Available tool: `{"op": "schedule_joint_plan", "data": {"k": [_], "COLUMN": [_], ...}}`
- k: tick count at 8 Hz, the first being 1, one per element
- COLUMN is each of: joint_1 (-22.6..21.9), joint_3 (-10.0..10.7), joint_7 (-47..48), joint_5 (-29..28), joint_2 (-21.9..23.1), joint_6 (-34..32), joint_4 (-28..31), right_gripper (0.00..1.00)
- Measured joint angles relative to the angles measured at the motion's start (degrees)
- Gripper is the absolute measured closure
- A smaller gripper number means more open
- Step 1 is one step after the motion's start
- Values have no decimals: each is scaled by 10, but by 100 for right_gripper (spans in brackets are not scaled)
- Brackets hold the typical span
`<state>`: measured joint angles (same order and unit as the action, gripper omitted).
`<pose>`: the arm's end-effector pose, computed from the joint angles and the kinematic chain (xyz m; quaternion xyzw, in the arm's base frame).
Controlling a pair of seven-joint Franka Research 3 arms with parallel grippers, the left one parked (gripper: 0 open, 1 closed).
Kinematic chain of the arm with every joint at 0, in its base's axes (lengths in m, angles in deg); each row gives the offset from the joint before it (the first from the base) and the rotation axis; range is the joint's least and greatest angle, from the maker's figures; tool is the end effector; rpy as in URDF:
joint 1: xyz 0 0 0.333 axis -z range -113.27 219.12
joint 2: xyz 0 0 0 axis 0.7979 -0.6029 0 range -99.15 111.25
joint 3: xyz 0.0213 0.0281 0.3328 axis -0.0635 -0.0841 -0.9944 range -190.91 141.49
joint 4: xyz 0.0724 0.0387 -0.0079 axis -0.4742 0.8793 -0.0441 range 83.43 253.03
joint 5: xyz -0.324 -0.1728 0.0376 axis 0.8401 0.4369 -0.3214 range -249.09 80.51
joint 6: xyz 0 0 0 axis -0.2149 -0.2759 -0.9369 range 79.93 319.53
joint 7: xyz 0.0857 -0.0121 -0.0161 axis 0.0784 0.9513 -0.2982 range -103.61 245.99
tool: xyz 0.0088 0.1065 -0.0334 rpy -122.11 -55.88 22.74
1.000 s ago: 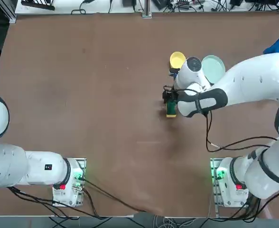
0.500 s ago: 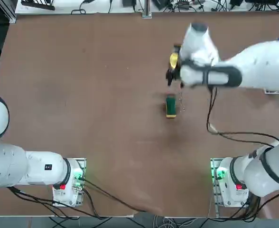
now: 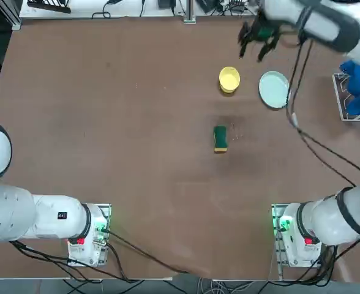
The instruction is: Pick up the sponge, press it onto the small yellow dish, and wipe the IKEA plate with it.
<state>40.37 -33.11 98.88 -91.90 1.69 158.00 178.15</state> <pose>0.5191 0.2088 0.5276 -0.9945 0.0752 0.0483 0.0546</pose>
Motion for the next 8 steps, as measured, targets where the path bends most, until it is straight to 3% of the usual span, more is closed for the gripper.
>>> {"op": "schedule_joint_plan", "data": {"k": [4,8], "joint_1": [135,189], "joint_3": [2,2], "joint_7": [-122,-175], "joint_5": [63,89], "joint_2": [-21,-34], "joint_6": [-104,-116], "joint_4": [-128,-209], "right_gripper": [0,0]}}
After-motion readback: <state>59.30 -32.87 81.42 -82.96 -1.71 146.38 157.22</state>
